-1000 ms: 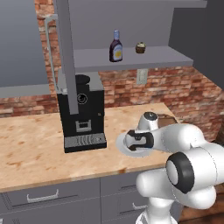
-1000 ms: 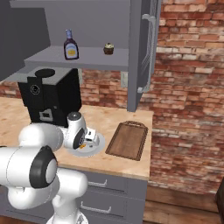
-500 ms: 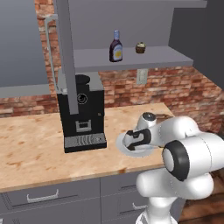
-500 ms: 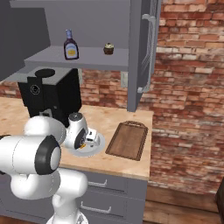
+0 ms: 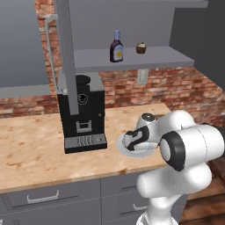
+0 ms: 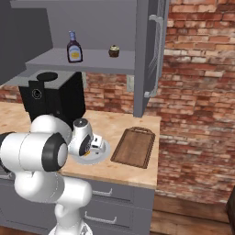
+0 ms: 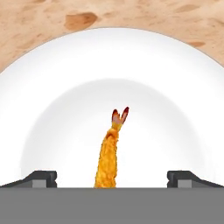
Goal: Pick the shrimp from the plate and place it on the cutting board. Then pick the condiment bottle from the cabinet and place it next to the cutting board.
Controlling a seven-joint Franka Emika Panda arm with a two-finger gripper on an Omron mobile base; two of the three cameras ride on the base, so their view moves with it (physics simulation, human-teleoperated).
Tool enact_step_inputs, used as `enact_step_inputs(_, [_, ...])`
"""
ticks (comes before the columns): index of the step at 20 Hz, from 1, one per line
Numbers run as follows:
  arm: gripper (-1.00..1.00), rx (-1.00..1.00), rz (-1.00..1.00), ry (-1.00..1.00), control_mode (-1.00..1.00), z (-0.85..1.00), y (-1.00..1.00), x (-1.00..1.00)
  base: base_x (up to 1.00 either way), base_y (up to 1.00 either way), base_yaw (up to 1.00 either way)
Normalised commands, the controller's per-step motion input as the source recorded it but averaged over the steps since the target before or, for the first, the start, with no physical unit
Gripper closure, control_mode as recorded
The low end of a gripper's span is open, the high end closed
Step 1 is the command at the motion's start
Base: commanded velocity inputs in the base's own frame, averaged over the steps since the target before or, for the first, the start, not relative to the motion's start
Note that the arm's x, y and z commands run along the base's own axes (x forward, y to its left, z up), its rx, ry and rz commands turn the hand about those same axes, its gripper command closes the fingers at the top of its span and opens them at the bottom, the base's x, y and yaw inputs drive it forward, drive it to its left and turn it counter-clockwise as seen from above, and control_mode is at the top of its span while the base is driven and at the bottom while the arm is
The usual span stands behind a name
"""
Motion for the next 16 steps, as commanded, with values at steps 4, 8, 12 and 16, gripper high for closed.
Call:
enact_step_inputs(4, [-1.0, 0.0, 0.0, 0.0, -1.0, -0.12, 0.0, 0.07, 0.0, 0.0, 0.0])
enact_step_inputs(8, [-1.0, 0.0, 0.0, 0.0, -1.0, -0.13, 0.01, 0.07, 0.0, 0.0, 0.0])
enact_step_inputs(12, [1.0, 0.0, 0.0, 0.0, -1.0, -0.12, 0.05, 0.09, 0.0, 0.0, 0.0])
enact_step_inputs(16, [1.0, 0.0, 0.0, 0.0, -1.0, -0.1, 0.0, 0.03, 0.0, 0.0, 0.0])
